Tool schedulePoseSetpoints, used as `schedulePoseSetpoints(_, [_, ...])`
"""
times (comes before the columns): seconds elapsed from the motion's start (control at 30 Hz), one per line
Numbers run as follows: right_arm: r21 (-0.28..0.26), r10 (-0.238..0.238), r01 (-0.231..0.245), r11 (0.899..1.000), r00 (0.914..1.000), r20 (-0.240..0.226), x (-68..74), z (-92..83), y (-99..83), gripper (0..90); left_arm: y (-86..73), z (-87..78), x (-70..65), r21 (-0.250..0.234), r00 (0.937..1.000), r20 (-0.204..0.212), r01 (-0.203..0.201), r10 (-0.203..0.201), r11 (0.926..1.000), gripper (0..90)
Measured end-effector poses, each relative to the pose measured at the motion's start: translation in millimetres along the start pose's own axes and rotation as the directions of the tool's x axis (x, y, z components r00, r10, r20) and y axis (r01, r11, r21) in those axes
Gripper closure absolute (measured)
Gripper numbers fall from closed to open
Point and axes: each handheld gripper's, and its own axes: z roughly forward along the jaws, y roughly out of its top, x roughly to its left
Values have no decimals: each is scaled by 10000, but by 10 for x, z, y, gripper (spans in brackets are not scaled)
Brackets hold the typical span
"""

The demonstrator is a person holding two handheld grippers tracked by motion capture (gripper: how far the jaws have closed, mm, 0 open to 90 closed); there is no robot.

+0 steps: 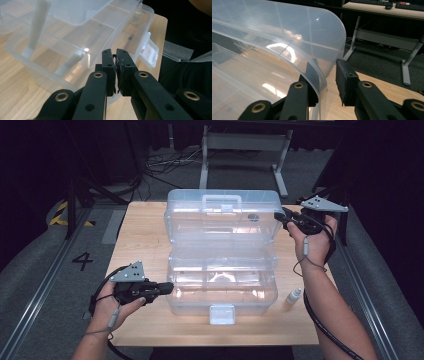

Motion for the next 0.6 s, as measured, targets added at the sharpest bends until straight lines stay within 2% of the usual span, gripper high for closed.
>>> schedulePoseSetpoints(0.2, [29,-1,1,10000,10000,-54,-12,6,3,724,-86,77,23,321,9999,-70,96,-94,9994,857])
schedulePoseSetpoints(0.37, [32,34,-34,10000,10000,-84,-17,14,4,723,-119,122,47,364,9997,-111,205,-201,9991,856])
schedulePoseSetpoints(0.57, [50,10,-9,10000,10000,-98,-23,19,10,722,-152,184,57,585,9992,-334,238,-219,9980,858])
schedulePoseSetpoints(0.6, [52,4,-4,10000,9999,-100,-23,20,10,722,-165,212,56,763,9987,-487,183,-146,9969,860])
